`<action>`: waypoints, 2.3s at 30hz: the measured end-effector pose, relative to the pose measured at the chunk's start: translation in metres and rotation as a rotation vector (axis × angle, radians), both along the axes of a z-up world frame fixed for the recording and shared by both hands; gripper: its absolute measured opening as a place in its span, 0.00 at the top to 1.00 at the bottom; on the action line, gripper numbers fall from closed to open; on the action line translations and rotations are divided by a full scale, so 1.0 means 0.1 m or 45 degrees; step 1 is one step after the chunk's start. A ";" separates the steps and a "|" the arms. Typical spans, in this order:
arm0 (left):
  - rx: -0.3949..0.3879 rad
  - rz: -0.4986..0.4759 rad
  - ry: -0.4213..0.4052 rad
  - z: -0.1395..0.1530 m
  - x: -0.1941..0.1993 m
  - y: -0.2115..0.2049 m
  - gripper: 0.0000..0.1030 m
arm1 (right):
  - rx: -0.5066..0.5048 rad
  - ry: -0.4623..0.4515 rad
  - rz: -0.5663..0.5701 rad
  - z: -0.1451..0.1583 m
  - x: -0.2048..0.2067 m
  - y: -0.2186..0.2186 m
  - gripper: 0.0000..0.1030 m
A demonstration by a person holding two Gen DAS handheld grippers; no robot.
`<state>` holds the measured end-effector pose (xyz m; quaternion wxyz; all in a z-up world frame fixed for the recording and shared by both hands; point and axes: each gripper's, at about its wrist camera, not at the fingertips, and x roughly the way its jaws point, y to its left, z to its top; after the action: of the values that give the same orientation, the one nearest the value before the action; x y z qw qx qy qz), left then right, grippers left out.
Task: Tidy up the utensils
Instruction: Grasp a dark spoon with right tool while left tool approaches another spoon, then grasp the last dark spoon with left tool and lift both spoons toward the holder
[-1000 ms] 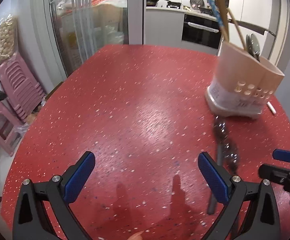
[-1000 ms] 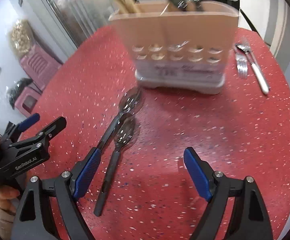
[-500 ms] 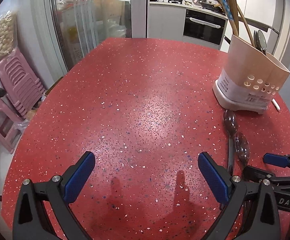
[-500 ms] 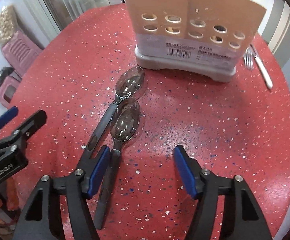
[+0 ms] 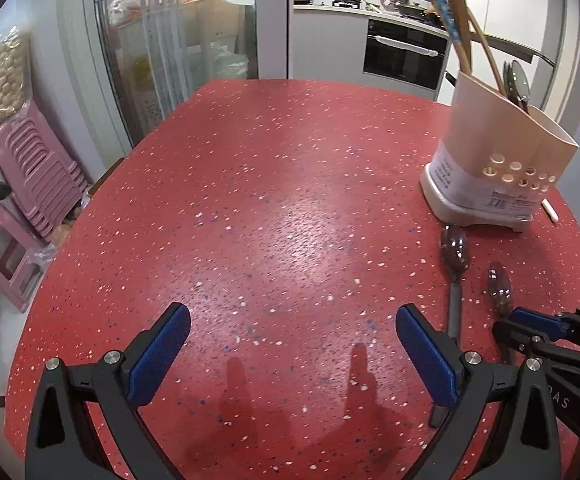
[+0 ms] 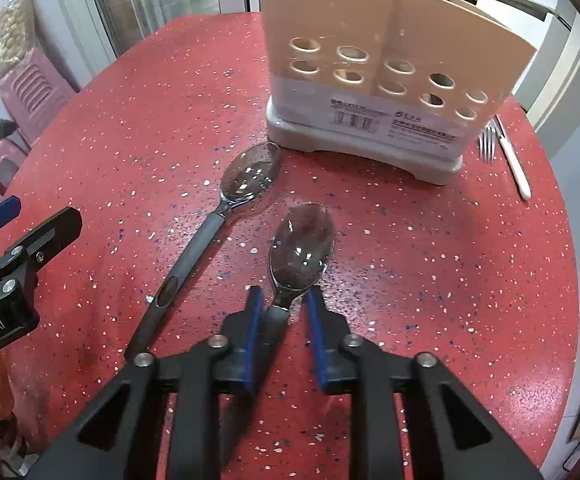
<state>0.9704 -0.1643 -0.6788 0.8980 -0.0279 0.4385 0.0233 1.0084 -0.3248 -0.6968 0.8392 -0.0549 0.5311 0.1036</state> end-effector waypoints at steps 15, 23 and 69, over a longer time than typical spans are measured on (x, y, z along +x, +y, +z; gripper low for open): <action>-0.035 -0.202 0.083 -0.02 0.17 -0.41 0.00 | 0.219 0.008 -0.034 0.03 0.00 -0.39 0.88; 0.003 -0.281 0.121 -0.05 0.33 -0.68 0.00 | 0.257 -0.021 -0.064 0.11 -0.05 -0.52 0.88; -0.011 -0.393 0.075 0.26 0.24 -1.29 0.66 | 0.548 -0.150 -0.075 0.48 -0.31 -1.41 0.88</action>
<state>0.9941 -0.2932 -0.6524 0.8777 0.0367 0.4636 -0.1159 0.9771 -0.4655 -0.6492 0.8638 0.1349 0.4482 0.1864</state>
